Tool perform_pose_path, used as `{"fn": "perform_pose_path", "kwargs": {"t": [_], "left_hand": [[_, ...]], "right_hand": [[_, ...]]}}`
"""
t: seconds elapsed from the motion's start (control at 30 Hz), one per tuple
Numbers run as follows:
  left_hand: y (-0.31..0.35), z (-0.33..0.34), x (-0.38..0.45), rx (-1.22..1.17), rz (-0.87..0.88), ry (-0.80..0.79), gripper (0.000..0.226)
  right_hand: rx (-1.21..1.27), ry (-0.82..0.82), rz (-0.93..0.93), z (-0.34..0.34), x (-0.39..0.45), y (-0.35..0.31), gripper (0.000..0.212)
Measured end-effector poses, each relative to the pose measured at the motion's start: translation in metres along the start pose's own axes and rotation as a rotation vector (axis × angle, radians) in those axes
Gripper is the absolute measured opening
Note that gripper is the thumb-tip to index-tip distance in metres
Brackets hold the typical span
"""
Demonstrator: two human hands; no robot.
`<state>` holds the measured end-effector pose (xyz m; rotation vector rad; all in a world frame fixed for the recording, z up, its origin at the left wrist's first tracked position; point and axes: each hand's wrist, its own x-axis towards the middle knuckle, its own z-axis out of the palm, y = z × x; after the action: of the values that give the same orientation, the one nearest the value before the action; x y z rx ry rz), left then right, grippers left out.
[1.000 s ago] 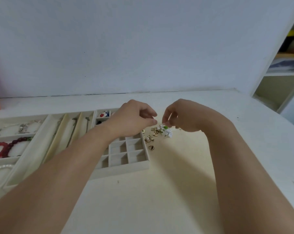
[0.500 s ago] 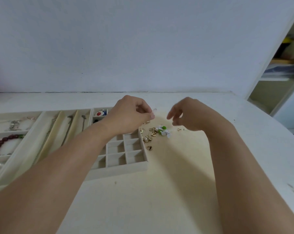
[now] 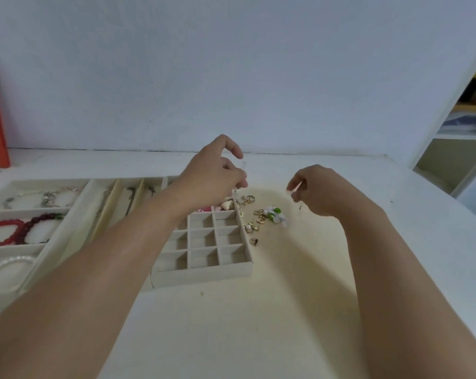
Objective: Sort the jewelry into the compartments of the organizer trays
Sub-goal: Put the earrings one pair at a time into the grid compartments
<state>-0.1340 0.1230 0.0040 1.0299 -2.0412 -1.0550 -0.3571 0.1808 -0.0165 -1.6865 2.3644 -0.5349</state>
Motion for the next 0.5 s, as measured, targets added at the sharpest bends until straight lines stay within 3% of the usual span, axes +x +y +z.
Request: {"fn": "perform_pose_path", "kwargs": {"t": [0.07, 0.17, 0.27, 0.5], "left_hand": [[0.001, -0.008, -0.001, 0.052, 0.025, -0.026, 0.018], [0.002, -0.024, -0.004, 0.078, 0.054, -0.018, 0.023], [-0.001, -0.037, -0.011, 0.125, 0.065, -0.013, 0.027], [-0.024, -0.061, -0.027, 0.245, 0.057, -0.071, 0.005]], "right_hand": [[0.034, 0.105, -0.085, -0.002, -0.002, -0.011, 0.030], [0.182, 0.189, -0.246, 0.000, -0.012, -0.040, 0.025], [0.458, 0.146, -0.359, 0.004, -0.027, -0.066, 0.008], [0.701, 0.000, -0.416, 0.016, -0.042, -0.087, 0.010]]}}
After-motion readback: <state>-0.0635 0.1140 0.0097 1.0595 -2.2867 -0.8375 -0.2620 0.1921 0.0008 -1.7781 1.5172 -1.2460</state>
